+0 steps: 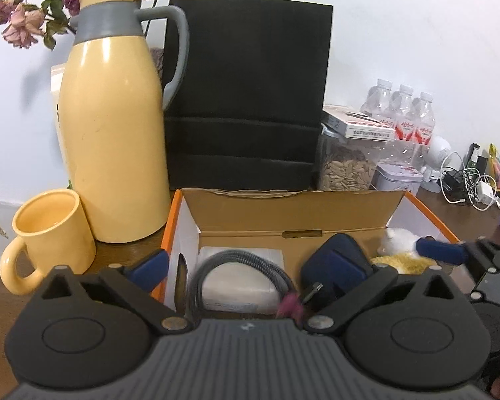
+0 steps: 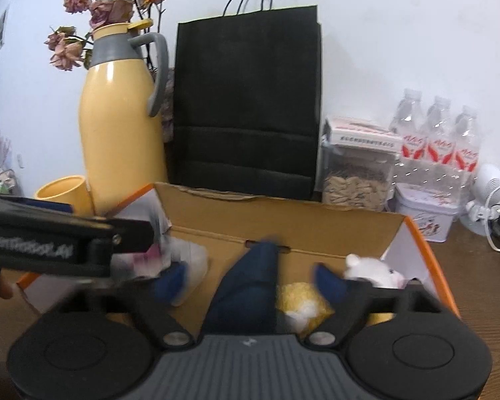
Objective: Organize objects
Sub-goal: 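Carry cable and navy pouch into the cardboard box while both grippers open, then withdraw both grippers from the box toward the remaining table items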
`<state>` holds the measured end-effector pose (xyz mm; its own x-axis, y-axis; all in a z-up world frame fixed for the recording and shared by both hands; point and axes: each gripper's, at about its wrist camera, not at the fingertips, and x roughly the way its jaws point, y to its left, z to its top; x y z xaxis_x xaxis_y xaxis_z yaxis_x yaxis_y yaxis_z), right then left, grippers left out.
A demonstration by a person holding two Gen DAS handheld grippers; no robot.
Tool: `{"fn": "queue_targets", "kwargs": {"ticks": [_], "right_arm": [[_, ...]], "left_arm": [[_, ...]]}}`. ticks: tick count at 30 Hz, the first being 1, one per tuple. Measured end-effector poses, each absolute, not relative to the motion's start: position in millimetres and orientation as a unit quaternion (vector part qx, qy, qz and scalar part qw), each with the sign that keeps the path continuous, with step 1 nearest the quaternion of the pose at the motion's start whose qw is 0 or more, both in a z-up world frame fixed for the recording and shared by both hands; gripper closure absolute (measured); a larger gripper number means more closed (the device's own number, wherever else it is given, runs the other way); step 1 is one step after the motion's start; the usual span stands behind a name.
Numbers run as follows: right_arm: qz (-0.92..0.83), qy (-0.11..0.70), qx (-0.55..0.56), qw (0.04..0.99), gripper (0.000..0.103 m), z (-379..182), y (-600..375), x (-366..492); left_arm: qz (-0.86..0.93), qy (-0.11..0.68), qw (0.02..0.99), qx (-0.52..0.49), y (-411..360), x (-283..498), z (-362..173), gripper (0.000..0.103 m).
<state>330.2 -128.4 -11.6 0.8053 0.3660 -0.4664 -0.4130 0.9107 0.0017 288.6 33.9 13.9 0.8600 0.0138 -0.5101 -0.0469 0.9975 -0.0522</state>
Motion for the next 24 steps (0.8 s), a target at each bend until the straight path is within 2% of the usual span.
{"fn": "queue_targets", "kwargs": {"ticks": [1, 8, 24], "right_arm": [[0.204, 0.231, -0.051, 0.95, 0.0, -11, -130, 329], [0.205, 0.236, -0.058, 0.948, 0.0, -10, -131, 326], [0.206, 0.204, -0.071, 0.955, 0.0, 6, -143, 297]], "left_arm": [[0.016, 0.265, 0.963, -0.031, 34, 289, 13, 0.0], [0.029, 0.28, 0.959, -0.043, 37, 294, 7, 0.0], [0.039, 0.237, 0.969, -0.051, 45, 262, 17, 0.0]]}}
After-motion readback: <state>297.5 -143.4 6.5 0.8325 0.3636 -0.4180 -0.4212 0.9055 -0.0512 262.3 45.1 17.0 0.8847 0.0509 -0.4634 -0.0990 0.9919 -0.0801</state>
